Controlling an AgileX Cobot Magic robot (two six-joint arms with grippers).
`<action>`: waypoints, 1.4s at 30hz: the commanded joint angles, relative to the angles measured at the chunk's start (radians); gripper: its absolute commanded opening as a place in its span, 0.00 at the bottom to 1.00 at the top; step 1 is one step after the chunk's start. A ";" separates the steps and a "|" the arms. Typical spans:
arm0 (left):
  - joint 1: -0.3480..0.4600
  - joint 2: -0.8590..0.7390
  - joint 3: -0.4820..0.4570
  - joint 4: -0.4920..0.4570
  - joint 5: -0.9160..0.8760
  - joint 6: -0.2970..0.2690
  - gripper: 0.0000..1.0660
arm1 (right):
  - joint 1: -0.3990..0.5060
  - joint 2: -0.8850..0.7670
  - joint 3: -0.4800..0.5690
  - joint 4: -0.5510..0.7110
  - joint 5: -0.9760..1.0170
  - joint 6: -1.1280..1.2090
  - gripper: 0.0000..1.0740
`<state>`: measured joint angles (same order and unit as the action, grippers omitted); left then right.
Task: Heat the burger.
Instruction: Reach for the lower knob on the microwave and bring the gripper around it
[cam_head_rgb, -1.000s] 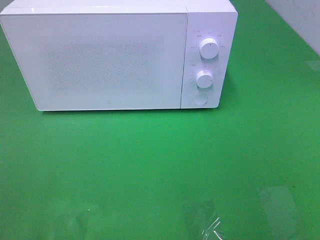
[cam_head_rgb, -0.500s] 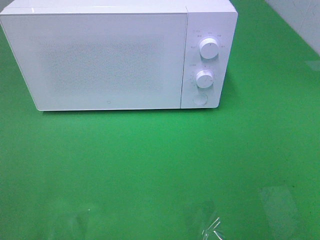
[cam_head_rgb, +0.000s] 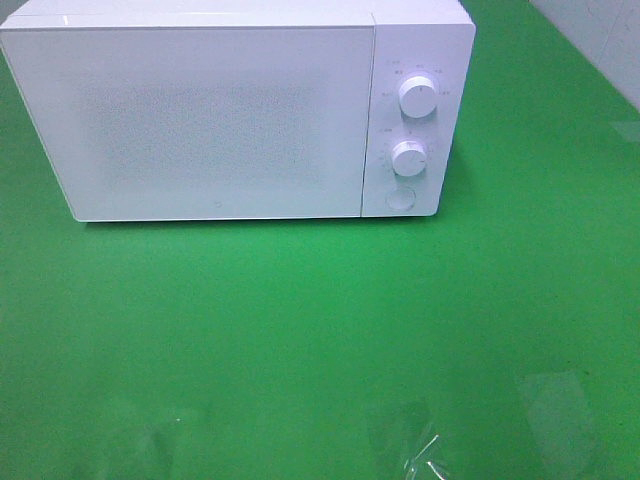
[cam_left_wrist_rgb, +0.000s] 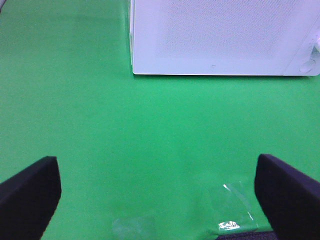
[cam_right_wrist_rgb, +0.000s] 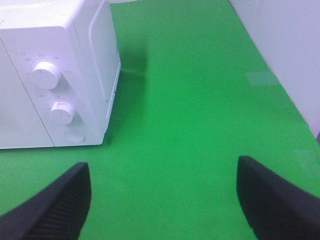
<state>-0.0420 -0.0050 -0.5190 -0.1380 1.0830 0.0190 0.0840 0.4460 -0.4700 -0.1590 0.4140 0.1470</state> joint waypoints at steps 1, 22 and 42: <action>0.000 -0.023 0.003 -0.004 -0.015 0.003 0.92 | -0.004 0.083 0.032 -0.005 -0.156 0.010 0.71; 0.000 -0.023 0.003 -0.004 -0.015 0.003 0.92 | -0.004 0.599 0.098 0.074 -0.893 0.027 0.71; 0.000 -0.023 0.003 -0.004 -0.015 0.003 0.92 | 0.313 1.014 0.196 0.639 -1.552 -0.432 0.71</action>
<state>-0.0420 -0.0050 -0.5190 -0.1380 1.0830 0.0190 0.3890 1.4570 -0.2760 0.4550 -1.1000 -0.2600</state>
